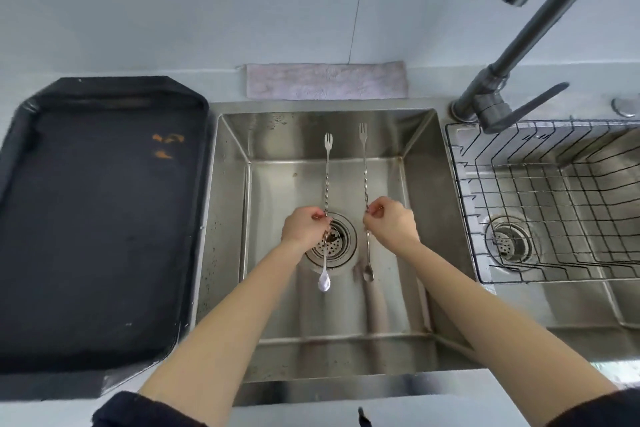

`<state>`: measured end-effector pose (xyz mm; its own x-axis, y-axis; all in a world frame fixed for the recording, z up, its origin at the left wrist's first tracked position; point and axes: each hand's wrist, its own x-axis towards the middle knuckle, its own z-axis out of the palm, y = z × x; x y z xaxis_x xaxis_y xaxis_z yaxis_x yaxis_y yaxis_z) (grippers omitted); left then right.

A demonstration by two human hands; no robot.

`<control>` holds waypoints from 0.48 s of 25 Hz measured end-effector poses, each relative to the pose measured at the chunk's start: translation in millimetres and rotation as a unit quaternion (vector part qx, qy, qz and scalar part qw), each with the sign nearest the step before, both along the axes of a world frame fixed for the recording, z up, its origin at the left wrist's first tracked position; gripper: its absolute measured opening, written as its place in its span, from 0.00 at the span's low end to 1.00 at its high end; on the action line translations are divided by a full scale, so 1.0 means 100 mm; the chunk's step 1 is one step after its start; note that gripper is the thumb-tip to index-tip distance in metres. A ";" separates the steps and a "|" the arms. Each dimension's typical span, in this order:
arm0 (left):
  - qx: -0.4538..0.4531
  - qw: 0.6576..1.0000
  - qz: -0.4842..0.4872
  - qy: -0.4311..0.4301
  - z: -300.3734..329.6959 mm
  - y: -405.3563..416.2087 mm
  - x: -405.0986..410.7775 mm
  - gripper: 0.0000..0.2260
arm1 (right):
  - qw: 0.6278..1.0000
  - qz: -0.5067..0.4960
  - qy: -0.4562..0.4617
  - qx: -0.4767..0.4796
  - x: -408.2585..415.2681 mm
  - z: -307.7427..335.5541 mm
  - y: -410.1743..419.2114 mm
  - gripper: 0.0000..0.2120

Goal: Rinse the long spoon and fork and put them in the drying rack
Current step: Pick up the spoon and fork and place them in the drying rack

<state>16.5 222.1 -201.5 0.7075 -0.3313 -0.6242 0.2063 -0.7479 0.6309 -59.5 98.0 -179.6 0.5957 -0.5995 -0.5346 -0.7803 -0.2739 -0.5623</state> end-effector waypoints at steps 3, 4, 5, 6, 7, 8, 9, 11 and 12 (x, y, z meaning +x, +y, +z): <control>-0.032 0.999 0.012 -0.019 0.16 0.02 -0.04 0.08 | 0.998 -0.002 -0.055 -0.018 -0.05 0.25 -0.04 0.09; -0.051 0.998 0.021 -0.018 0.21 0.02 -0.05 0.07 | 0.997 0.001 -0.075 -0.028 -0.08 0.32 -0.05 0.08; -0.075 0.997 0.032 -0.015 0.25 0.01 -0.07 0.06 | 0.995 0.000 -0.095 -0.036 -0.10 0.39 -0.07 0.08; -0.099 0.994 0.043 -0.012 0.30 0.00 -0.10 0.06 | 0.992 -0.001 -0.115 -0.043 -0.14 0.46 -0.08 0.07; -0.117 0.992 0.047 -0.014 0.36 -0.01 -0.14 0.09 | 0.990 -0.004 -0.136 -0.045 -0.19 0.53 -0.10 0.07; -0.133 0.990 0.046 -0.017 0.43 -0.02 -0.17 0.12 | 0.987 -0.005 -0.157 -0.044 -0.23 0.58 -0.12 0.07; -0.142 0.989 0.042 -0.023 0.48 -0.03 -0.20 0.14 | 0.984 -0.006 -0.175 -0.042 -0.28 0.63 -0.14 0.07; -0.162 0.985 0.041 -0.031 0.58 -0.04 -0.27 0.13 | 0.978 -0.001 -0.203 -0.049 -0.39 0.72 -0.16 0.06; -0.167 0.984 0.038 -0.039 0.63 -0.05 -0.31 0.11 | 0.975 0.001 -0.215 -0.057 -0.45 0.77 -0.17 0.06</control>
